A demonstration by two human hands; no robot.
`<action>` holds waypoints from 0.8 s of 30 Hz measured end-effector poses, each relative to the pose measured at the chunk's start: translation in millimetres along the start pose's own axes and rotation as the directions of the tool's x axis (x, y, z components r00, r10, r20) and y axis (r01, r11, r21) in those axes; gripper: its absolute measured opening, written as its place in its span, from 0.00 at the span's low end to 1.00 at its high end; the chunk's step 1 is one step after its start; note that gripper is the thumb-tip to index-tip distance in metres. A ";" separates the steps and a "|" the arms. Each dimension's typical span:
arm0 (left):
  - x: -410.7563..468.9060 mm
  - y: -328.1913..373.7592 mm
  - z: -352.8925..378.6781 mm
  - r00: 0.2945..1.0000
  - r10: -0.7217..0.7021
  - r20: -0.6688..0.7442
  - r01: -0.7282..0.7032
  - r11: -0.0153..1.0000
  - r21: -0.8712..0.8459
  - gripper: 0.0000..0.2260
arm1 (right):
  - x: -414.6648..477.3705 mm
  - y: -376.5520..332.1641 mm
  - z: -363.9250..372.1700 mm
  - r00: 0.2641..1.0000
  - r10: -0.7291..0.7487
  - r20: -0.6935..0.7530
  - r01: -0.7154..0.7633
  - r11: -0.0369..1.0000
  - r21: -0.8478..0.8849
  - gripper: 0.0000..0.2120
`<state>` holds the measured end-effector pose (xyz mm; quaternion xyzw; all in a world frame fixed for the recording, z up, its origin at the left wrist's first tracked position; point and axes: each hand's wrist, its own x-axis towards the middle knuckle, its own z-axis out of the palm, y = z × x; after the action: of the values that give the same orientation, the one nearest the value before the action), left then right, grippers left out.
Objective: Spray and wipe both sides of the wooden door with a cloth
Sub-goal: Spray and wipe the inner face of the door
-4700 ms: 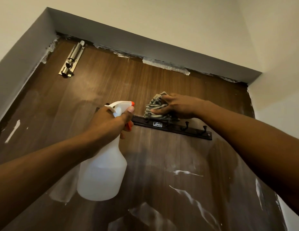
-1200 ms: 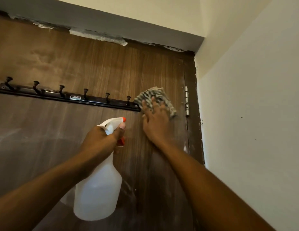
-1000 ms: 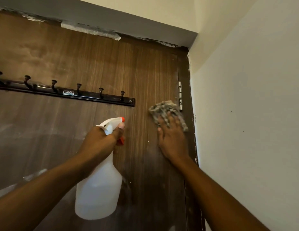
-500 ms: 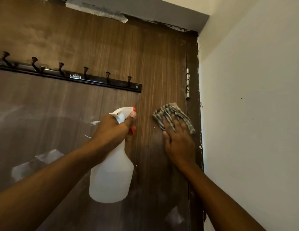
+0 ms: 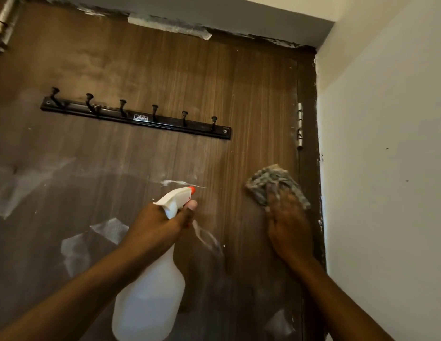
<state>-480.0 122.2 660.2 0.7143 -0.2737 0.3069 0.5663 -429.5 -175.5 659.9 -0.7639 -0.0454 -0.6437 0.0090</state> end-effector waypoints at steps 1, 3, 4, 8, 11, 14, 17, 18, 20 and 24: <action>-1.0 -1.9 -4.7 1.000 0.000 -0.007 0.000 1.000 -0.008 0.33 | 7.1 7.7 0.4 0.996 0.081 -0.032 -0.081 0.997 0.020 0.26; -0.3 -4.9 -13.9 1.000 0.012 -0.028 -0.013 0.999 -0.041 0.29 | 34.2 10.8 1.6 0.969 0.235 -0.080 -0.233 0.972 0.029 0.28; 0.8 -5.9 -17.7 0.999 0.021 -0.030 -0.022 0.998 -0.053 0.27 | 51.3 5.8 0.5 0.954 0.289 -0.081 -0.287 0.957 0.041 0.28; 6.8 -9.9 -28.8 0.998 0.039 -0.050 -0.043 0.996 -0.083 0.21 | 96.7 -56.0 1.3 0.964 0.265 -0.026 -0.262 0.962 0.070 0.27; 7.5 -12.2 -36.9 0.997 0.031 -0.072 -0.039 0.994 -0.105 0.19 | 63.7 -110.8 17.3 0.999 0.020 0.030 -0.022 0.998 0.064 0.25; 2.9 -17.0 -46.8 0.995 0.031 -0.093 -0.042 0.992 -0.116 0.14 | 11.5 -109.0 19.3 0.984 -0.178 0.030 0.178 0.984 -0.009 0.24; 1.2 -25.9 -68.5 0.996 0.038 -0.083 -0.045 0.995 -0.087 0.20 | 14.7 -86.4 14.6 0.995 -0.099 0.013 0.099 0.994 -0.054 0.24; 2.5 -28.6 -77.1 0.996 0.041 -0.084 -0.049 0.995 -0.085 0.22 | 26.6 -87.5 15.4 1.000 -0.028 -0.004 0.027 0.998 -0.057 0.25; 8.1 -32.4 -92.1 0.994 0.049 -0.099 -0.059 0.994 -0.093 0.25 | 59.3 -109.1 18.3 0.994 0.097 -0.050 -0.098 0.995 -0.020 0.27; 19.2 -31.0 -109.6 0.991 0.078 -0.111 -0.087 0.993 -0.083 0.25 | 96.5 -181.2 36.0 0.997 0.071 -0.018 -0.070 0.997 0.026 0.28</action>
<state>-458.5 234.9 673.4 0.6593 -0.2853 0.3557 0.5979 -392.7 13.1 740.5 -0.7587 -0.0265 -0.6495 0.0418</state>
